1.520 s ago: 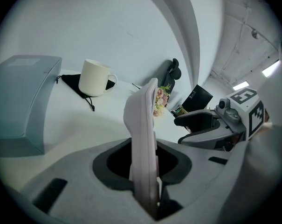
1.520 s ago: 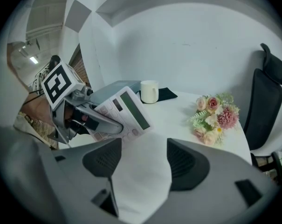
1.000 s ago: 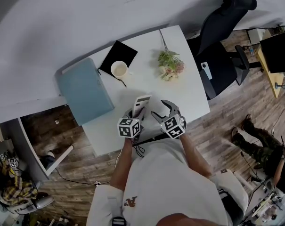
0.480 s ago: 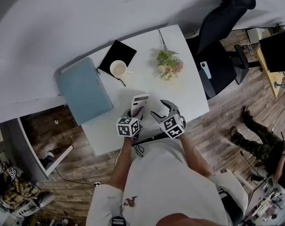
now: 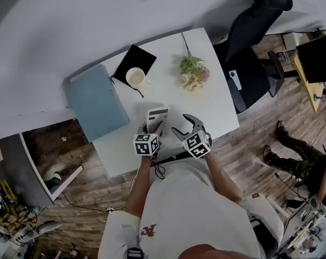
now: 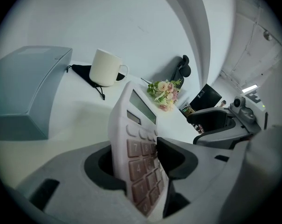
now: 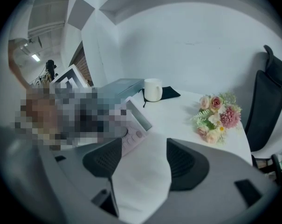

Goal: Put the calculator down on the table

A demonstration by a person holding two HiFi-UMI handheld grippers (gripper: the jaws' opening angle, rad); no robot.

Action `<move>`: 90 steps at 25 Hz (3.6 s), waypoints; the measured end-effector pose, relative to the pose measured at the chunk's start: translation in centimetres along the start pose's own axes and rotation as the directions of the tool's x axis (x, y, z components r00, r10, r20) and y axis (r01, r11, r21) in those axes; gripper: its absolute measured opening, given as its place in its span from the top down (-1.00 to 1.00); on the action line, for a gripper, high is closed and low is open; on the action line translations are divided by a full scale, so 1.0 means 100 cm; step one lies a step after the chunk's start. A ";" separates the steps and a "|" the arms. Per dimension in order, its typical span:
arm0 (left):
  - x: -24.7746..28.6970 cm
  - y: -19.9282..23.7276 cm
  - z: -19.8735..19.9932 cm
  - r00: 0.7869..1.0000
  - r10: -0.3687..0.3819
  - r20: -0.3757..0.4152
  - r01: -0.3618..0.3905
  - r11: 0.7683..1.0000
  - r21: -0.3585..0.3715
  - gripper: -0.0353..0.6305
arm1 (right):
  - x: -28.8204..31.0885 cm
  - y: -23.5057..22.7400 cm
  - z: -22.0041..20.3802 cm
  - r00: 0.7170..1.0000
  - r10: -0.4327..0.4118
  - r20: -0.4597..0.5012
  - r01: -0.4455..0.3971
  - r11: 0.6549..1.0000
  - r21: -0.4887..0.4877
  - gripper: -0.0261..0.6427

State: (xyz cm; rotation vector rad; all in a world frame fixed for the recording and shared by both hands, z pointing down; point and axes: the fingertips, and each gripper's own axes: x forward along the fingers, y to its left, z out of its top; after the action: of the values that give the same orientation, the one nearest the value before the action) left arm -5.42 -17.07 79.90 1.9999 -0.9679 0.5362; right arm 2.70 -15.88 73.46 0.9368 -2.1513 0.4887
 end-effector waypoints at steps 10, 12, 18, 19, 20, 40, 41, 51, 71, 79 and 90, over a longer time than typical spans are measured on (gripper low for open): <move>-0.002 0.010 -0.003 0.999 0.051 -0.001 -0.051 0.999 -0.003 0.09 | 0.002 0.007 0.002 1.000 0.007 0.002 -0.007 1.000 -0.011 0.02; -0.003 0.012 -0.003 0.998 0.061 -0.005 -0.061 0.998 -0.009 0.06 | 0.002 0.008 0.003 1.000 0.007 0.002 -0.007 1.000 -0.013 0.02; -0.004 0.016 -0.004 0.996 0.086 -0.009 -0.086 0.996 -0.011 -0.02 | 0.001 0.011 0.002 1.000 0.006 0.002 -0.006 1.000 -0.016 0.02; -0.004 0.016 -0.004 0.996 0.088 -0.010 -0.088 0.996 -0.012 -0.03 | 0.001 0.012 0.003 1.000 0.007 0.002 -0.007 1.000 -0.016 0.02; -0.005 0.017 -0.004 0.996 0.089 -0.011 -0.089 0.996 -0.013 -0.04 | 0.001 0.012 0.003 1.000 0.007 0.001 -0.007 1.000 -0.016 0.02; -0.006 0.022 -0.005 0.990 0.141 -0.014 -0.141 0.990 0.006 -0.16 | -0.003 0.020 0.002 1.000 -0.015 -0.006 0.015 1.000 -0.024 0.02; -0.006 0.023 -0.005 0.989 0.145 -0.014 -0.145 0.989 0.006 -0.17 | -0.003 0.020 0.002 1.000 -0.017 -0.006 0.017 1.000 -0.024 0.02; -0.007 0.028 -0.007 0.982 0.187 -0.013 -0.186 0.980 0.064 -0.24 | -0.008 0.028 -0.001 0.999 -0.044 -0.012 0.044 0.999 -0.031 0.02; -0.062 0.010 0.029 0.969 0.115 0.217 -0.171 0.951 0.256 -0.32 | -0.042 0.033 0.009 0.977 -0.203 0.066 0.203 0.979 0.013 0.00; -0.118 -0.024 0.075 0.902 0.059 0.427 -0.235 0.898 0.373 -0.36 | -0.070 0.034 0.059 0.937 -0.242 0.250 0.249 0.969 0.006 -0.03; -0.214 -0.086 0.143 0.752 0.003 0.659 -0.369 0.830 0.418 -0.40 | -0.156 0.026 0.129 0.823 -0.255 0.508 0.284 0.959 0.022 -0.06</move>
State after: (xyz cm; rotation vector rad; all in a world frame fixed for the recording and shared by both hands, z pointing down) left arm -11.42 -16.38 53.44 2.6891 -1.5962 0.2241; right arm 2.01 -14.29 53.11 1.4399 -2.4130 0.0331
